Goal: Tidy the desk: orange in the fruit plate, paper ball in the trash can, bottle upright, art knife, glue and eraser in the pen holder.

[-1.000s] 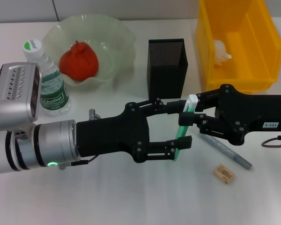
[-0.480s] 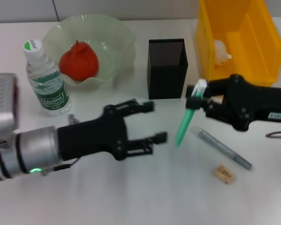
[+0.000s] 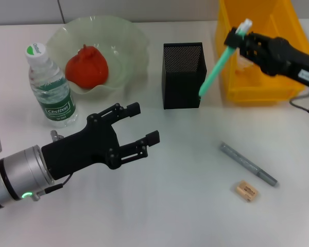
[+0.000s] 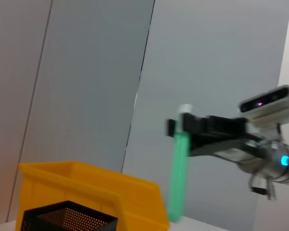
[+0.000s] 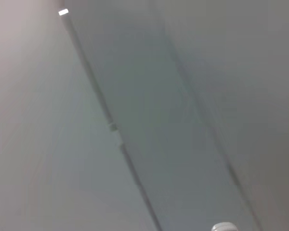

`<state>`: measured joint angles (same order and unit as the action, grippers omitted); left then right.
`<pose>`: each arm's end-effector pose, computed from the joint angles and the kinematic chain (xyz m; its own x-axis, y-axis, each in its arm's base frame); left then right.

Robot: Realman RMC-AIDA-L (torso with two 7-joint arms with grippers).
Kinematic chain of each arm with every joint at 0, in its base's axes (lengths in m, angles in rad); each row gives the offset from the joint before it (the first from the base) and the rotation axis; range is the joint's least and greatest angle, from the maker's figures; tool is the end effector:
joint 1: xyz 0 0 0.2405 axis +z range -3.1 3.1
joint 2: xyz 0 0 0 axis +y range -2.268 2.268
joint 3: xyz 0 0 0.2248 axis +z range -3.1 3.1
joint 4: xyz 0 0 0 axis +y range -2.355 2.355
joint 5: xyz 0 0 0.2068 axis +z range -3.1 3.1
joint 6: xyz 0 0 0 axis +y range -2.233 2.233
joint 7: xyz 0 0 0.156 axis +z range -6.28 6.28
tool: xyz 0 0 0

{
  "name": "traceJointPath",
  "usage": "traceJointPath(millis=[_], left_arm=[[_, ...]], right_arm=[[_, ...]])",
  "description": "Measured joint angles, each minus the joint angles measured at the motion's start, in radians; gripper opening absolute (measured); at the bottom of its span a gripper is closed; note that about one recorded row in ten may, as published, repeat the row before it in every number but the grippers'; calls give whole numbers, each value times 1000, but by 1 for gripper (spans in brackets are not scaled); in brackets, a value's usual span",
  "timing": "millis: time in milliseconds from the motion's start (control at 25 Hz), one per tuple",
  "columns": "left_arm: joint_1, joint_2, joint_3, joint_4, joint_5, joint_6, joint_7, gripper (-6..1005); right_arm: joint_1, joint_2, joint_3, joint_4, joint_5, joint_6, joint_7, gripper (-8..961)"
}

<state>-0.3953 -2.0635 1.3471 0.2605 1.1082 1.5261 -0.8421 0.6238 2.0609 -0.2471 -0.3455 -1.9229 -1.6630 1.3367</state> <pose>-0.2308 0.2590 -0.0510 0.6443 0.1716 0.7453 0.4211 -0.8931 -0.1583 0.2108 0.3303 0.0221 0.4077 -0.3208 -0.8549 -0.6137 -0.7895 0.0036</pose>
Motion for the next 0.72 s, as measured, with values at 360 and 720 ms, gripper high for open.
traceJointPath(millis=[360,720], left_arm=[[1,-3,1,0,1,-3,-2,807],[1,-4,7,-1,14,-2,0,807]], right_arm=[[35,7,6,73,77,134,112,180],[67,19,8,113,120,229,79,180]])
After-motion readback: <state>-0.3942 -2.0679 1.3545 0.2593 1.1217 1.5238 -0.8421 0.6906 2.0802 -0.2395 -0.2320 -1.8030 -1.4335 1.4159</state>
